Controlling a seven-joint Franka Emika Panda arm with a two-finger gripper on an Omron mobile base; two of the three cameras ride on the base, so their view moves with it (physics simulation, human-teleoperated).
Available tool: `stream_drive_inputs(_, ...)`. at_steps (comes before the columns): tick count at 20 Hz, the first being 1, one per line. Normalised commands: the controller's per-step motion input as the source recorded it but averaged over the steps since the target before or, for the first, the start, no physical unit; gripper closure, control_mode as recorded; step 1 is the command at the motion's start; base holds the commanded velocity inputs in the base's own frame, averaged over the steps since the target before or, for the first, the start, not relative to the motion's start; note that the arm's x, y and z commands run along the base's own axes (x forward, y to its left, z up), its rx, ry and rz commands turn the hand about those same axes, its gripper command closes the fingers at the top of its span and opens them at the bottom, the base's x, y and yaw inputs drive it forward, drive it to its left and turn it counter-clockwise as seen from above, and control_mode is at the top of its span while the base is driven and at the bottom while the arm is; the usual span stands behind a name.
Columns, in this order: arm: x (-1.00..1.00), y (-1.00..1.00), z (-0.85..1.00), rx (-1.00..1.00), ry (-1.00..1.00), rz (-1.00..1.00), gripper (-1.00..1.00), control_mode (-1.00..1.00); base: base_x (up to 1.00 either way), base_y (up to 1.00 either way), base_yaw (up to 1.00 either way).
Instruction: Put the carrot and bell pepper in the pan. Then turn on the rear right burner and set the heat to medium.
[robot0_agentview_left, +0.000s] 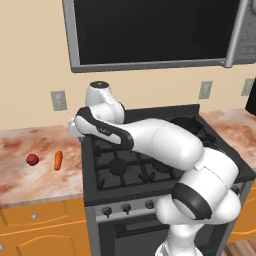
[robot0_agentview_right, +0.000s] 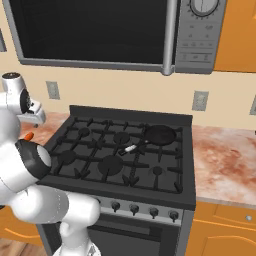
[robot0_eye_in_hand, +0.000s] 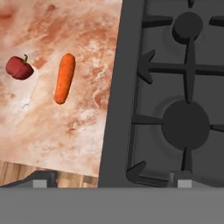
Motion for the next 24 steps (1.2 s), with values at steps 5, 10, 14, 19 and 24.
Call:
stream_drive_inputs(5, 0.0, 0.03, -0.21, 0.04, 0.0, 0.0, -1.0, -1.0, 0.0, 0.0, 0.0)
stream_drive_inputs(10, 0.01, 0.18, -0.18, 0.06, -0.03, 0.02, -1.0, -1.0, 0.0, 0.0, 0.0)
stream_drive_inputs(14, 0.12, 0.33, -0.2, 0.02, -0.03, 0.04, -1.0, -1.0, 0.0, 0.0, 0.0)
stream_drive_inputs(19, 0.16, 0.39, -0.19, 0.0, 0.0, 0.03, -1.0, -1.0, 0.0, 0.0, 0.0)
stream_drive_inputs(24, 0.19, 0.3, -0.01, 0.0, 0.03, 0.0, -1.0, -1.0, 0.0, 0.0, 0.0)
